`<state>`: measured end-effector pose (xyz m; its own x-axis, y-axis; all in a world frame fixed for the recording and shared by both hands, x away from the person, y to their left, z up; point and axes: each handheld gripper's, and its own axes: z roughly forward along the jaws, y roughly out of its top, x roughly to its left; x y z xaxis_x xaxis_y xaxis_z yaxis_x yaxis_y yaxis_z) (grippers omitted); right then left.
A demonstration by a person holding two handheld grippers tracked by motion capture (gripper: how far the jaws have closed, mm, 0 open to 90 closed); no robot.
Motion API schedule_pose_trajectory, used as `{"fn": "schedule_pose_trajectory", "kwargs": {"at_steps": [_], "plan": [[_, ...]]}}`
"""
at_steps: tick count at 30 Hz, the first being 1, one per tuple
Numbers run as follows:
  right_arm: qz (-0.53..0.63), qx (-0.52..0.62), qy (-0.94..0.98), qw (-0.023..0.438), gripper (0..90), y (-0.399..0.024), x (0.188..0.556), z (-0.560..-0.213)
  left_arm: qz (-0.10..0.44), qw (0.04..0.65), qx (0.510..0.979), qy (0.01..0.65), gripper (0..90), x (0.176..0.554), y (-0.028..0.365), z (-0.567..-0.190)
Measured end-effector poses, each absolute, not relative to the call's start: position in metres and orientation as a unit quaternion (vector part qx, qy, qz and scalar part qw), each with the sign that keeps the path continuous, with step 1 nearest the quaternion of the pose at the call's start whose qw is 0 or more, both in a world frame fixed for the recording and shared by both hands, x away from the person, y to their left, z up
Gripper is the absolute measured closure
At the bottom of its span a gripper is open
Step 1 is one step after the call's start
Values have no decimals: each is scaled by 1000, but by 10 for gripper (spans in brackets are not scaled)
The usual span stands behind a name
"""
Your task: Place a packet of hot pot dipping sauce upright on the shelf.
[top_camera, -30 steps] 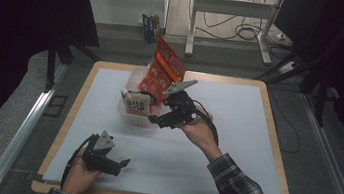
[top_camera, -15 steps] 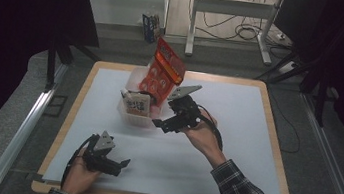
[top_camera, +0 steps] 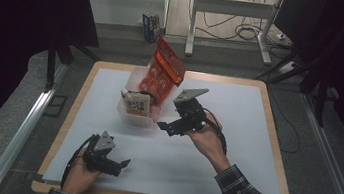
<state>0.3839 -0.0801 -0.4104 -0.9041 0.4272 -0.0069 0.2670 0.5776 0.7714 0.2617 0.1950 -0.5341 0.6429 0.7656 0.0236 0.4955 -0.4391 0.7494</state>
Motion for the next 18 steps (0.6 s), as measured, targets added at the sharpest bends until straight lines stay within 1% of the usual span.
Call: {"fn": "schedule_pose_trajectory", "kwargs": {"at_steps": [3,7,18], "plan": [[412,190,885,105,17,-84,380,-413,184,368,828,381,5,262,195,-534],[411,187,886,107,3,-86,377,-415,184,368,828,380,5,262,195,-534],[410,197,885,104,0,-94,372,-423,184,368,829,379,5,261,194,-534]]}}
